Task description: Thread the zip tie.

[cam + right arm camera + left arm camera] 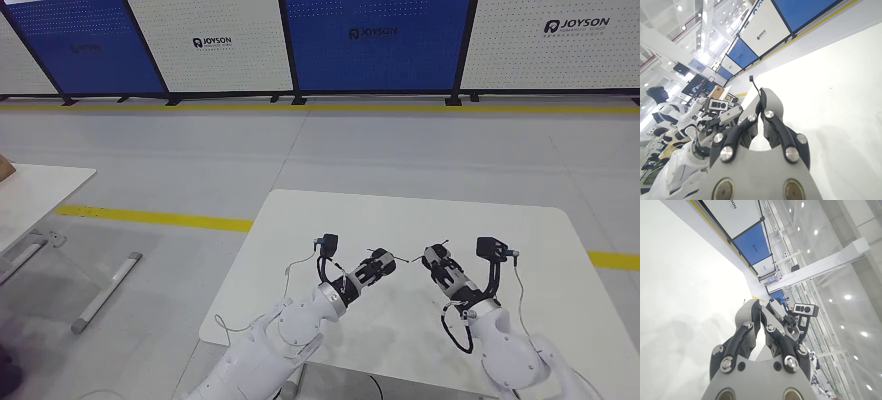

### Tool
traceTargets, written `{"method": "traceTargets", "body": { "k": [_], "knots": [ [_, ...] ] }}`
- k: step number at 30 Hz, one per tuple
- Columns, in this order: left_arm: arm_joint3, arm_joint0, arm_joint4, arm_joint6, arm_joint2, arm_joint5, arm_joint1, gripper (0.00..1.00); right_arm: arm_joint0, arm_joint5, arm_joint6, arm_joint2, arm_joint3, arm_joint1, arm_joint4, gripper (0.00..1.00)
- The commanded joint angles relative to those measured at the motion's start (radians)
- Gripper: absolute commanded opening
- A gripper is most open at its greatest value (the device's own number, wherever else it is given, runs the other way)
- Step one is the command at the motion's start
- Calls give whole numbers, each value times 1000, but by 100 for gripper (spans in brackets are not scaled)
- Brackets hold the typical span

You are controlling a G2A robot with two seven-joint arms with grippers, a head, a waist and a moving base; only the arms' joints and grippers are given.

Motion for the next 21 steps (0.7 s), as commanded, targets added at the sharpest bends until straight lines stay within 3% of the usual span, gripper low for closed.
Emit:
{"method": "traceTargets", "body": {
  "k": [1,21],
  "knots": [
    [0,0,0,0,0,0,0,0,0,0,0,0,0,0,0,0],
    [0,0,0,0,0,0,0,0,6,21,-4,4,3,-21,-13,0]
  ]
}}
